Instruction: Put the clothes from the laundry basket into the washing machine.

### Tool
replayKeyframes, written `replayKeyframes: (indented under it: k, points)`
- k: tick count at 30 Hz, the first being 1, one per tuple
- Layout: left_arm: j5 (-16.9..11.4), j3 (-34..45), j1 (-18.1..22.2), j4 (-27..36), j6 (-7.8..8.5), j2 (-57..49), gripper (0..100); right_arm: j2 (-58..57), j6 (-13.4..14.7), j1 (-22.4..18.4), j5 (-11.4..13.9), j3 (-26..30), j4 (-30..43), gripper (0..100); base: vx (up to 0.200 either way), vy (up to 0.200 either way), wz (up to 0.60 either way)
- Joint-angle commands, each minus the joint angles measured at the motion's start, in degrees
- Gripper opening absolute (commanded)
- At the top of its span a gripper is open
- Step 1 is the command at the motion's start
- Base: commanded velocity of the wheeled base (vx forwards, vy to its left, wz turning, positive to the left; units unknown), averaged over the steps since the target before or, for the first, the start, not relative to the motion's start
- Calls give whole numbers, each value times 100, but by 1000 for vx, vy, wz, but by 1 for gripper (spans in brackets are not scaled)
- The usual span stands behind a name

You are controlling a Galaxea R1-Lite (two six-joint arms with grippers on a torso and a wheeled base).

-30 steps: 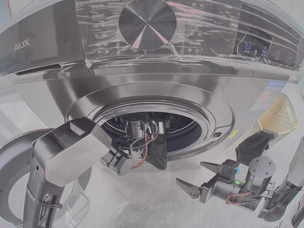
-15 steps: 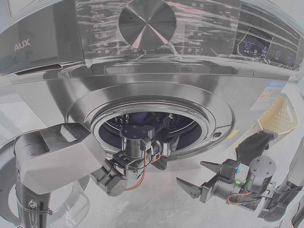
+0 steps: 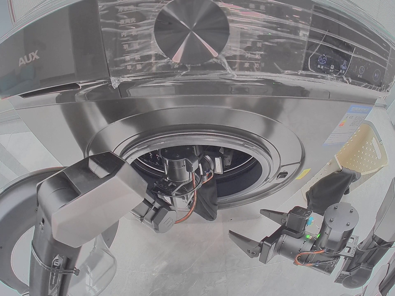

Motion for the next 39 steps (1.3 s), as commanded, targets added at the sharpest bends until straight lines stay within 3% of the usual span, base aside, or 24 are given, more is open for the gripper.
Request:
replayKeyframes:
  k: [1,8,9,20,29,30,34,35,39]
  points:
    - [1,-731,224,65,27,825,100,6,-7,-4,1,-1,-2,100,0,0,0]
    - [-17,-1636,347,469,54,1265,100,6,-7,-4,10,-1,-2,100,0,0,0]
    - [-17,-1715,365,522,54,1291,0,6,-7,-13,10,8,-2,100,0,0,0]
    - [194,-2884,673,785,10,1660,0,33,-7,-4,19,8,-2,100,0,0,0]
    - [220,-2796,673,794,1,1555,0,33,-7,-4,19,8,-2,100,0,0,0]
    - [220,-2761,655,794,1,1529,100,33,2,-4,19,8,-2,100,0,0,0]
    - [220,-2550,567,777,-52,1326,100,33,-7,-4,19,8,-2,100,0,0,0]
    - [229,-2295,418,759,-122,1124,100,33,-7,-4,19,8,-2,100,0,0,0]
    - [220,-1355,93,706,-140,500,100,33,-7,-4,19,17,-2,100,0,0,0]
